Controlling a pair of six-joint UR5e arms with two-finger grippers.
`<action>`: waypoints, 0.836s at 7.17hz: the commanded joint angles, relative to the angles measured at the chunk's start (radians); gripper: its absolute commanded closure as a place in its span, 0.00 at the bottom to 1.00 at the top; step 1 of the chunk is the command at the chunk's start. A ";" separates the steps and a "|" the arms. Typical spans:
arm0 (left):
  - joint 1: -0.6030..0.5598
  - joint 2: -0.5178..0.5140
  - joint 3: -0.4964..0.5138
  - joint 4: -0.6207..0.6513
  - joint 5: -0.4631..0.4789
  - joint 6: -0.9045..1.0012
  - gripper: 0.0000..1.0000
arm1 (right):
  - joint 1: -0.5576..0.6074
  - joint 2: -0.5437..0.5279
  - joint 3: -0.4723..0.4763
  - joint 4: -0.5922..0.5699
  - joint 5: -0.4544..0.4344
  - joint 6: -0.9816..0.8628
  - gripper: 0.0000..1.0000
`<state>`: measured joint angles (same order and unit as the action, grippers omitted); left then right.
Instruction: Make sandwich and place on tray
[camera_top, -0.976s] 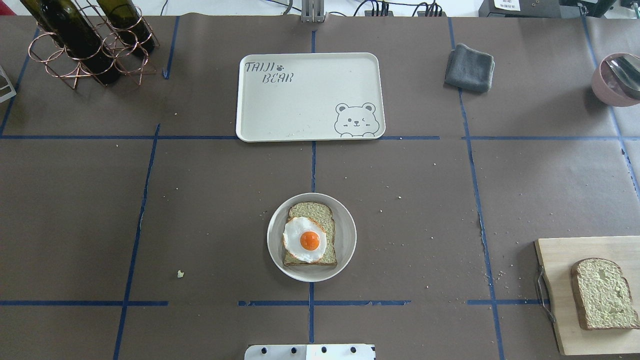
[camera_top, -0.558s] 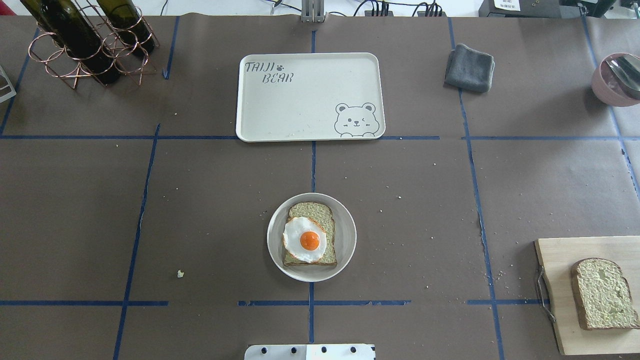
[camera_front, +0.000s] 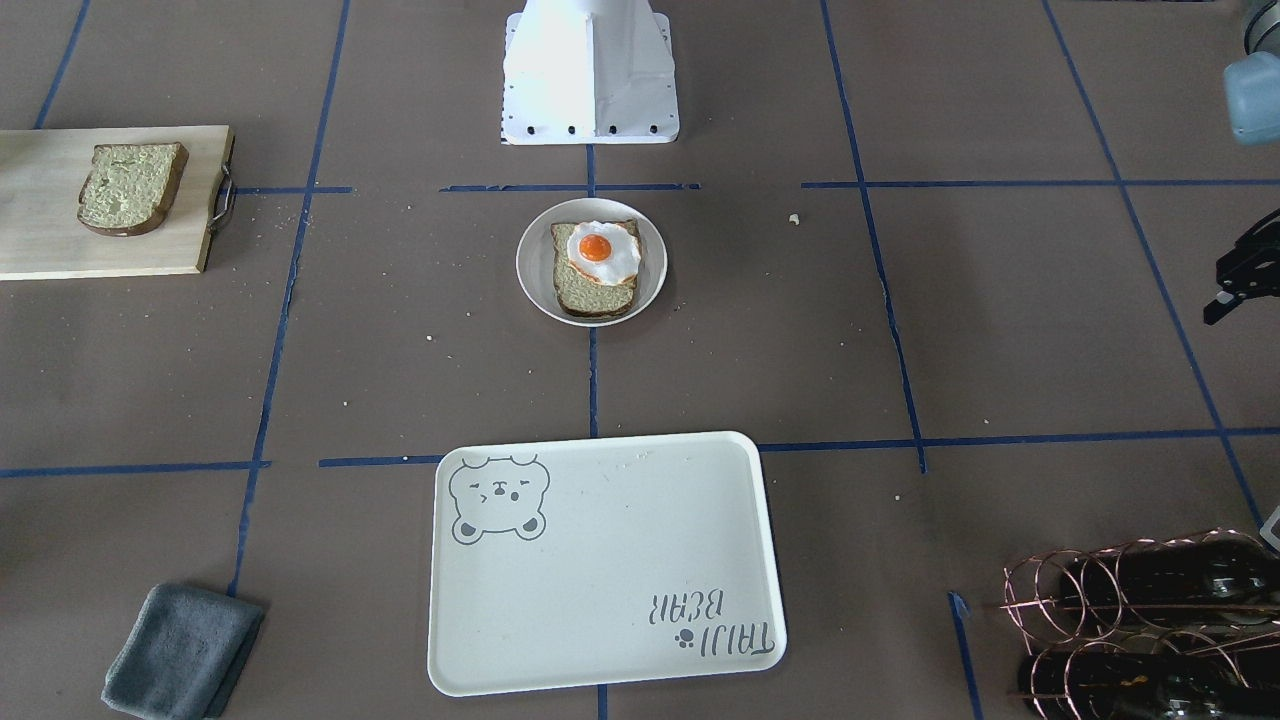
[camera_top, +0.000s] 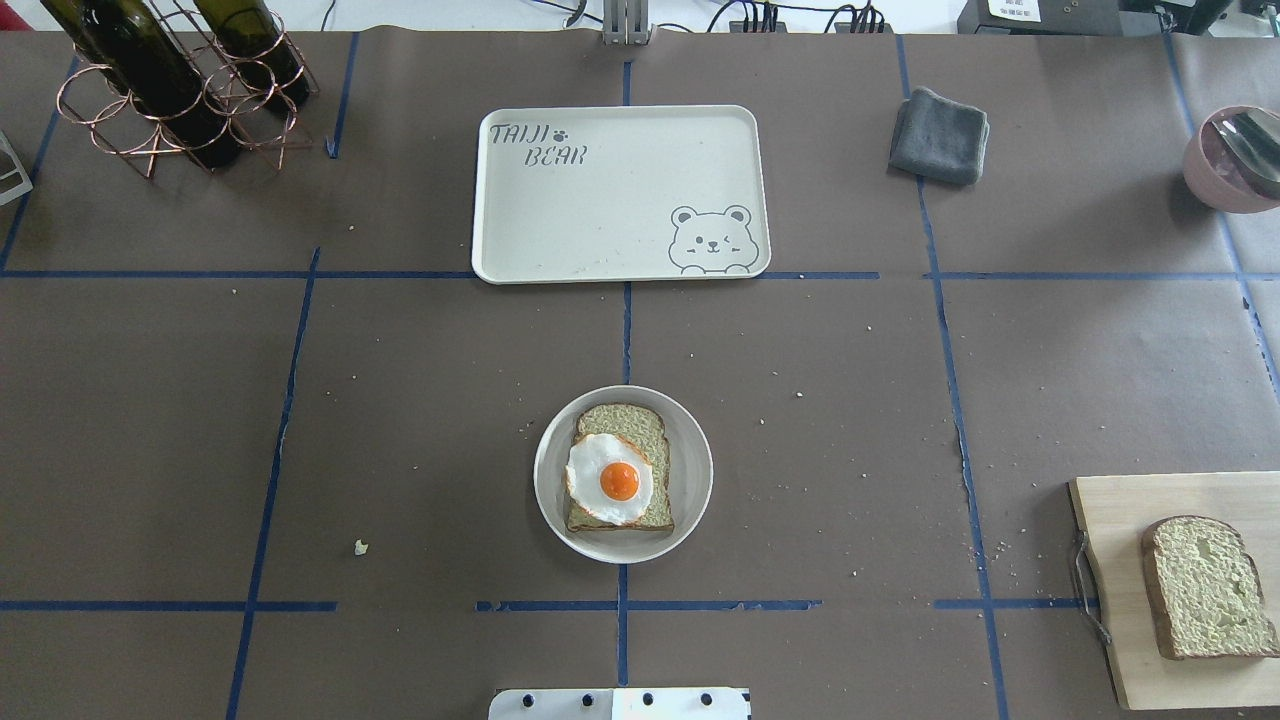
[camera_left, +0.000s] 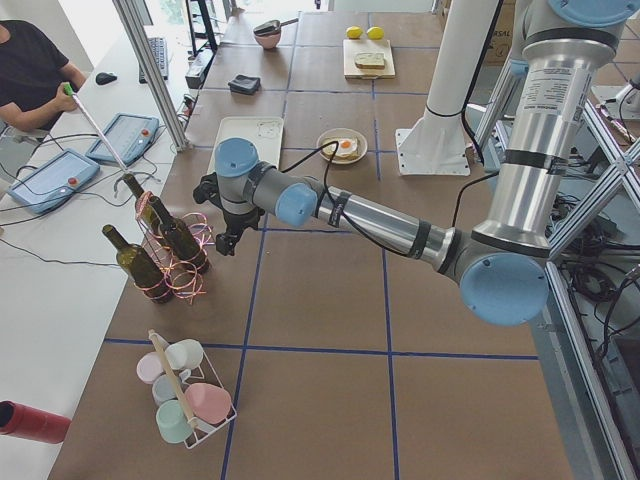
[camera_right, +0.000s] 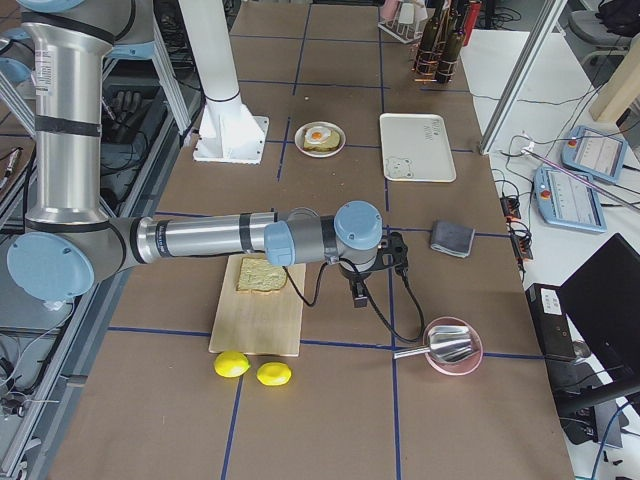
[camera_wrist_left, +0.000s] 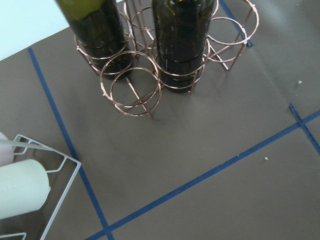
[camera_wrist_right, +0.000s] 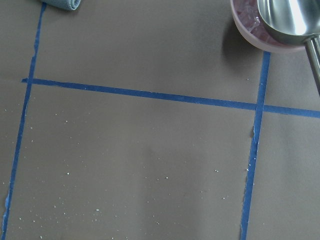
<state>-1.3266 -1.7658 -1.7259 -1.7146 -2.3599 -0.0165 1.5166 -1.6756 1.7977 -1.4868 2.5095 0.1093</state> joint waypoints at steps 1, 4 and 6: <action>0.095 -0.044 -0.038 -0.002 0.004 -0.202 0.00 | -0.088 -0.073 0.047 0.170 -0.050 0.233 0.00; 0.112 -0.049 -0.073 -0.070 0.004 -0.324 0.00 | -0.310 -0.201 0.081 0.457 -0.154 0.571 0.00; 0.136 -0.046 -0.077 -0.173 0.005 -0.465 0.00 | -0.418 -0.338 0.095 0.645 -0.213 0.686 0.00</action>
<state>-1.2055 -1.8137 -1.7990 -1.8292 -2.3558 -0.4043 1.1702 -1.9344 1.8836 -0.9595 2.3251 0.7049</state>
